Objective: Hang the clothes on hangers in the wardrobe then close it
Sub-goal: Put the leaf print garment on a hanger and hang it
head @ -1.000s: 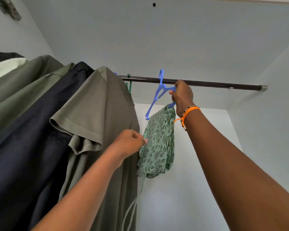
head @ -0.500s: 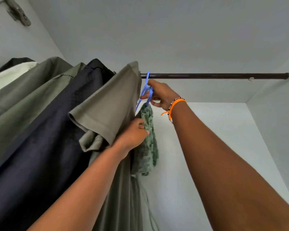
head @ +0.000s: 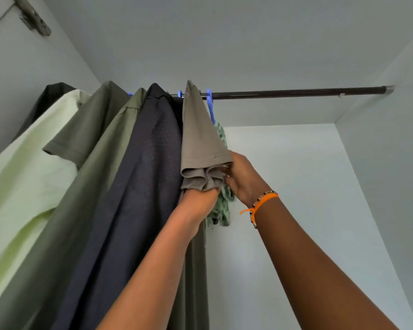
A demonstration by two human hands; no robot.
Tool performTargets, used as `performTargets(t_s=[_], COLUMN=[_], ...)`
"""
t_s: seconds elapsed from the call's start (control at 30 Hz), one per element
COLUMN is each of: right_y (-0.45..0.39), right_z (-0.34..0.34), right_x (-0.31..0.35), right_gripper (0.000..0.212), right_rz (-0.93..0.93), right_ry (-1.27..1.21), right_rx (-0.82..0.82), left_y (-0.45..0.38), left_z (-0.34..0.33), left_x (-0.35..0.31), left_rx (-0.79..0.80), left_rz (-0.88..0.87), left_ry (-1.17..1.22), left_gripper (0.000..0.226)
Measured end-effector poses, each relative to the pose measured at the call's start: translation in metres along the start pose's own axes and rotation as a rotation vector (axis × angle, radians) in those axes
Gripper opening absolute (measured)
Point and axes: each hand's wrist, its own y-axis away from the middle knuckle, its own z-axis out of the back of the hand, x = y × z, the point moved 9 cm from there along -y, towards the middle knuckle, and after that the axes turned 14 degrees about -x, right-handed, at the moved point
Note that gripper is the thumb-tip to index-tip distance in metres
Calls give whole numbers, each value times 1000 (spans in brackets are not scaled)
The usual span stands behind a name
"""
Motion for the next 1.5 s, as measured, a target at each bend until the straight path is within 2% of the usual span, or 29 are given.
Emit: performTargets(t_s=[0.07, 0.2, 0.57, 0.87, 1.17, 1.5], right_y=[22, 76, 218, 336, 492, 695], right_z=[10, 24, 42, 57, 43, -49], right_x=[-11, -16, 24, 55, 62, 88], right_gripper=[29, 28, 34, 27, 26, 20], right_rz=[-61, -109, -265, -387, -649, -908], right_ry=[34, 71, -2, -47, -144, -285], right_rx=[-41, -73, -65, 54, 177, 426], left_y=[11, 44, 152, 279, 438, 606], left_z=[2, 12, 74, 122, 204, 363], left_x=[2, 0, -24, -50, -77, -141], left_rx=[39, 107, 45, -65, -282, -636], left_rz=[25, 105, 290, 424, 610, 718], left_ry=[29, 99, 163, 160, 76, -99], left_gripper=[29, 37, 20, 16, 17, 16])
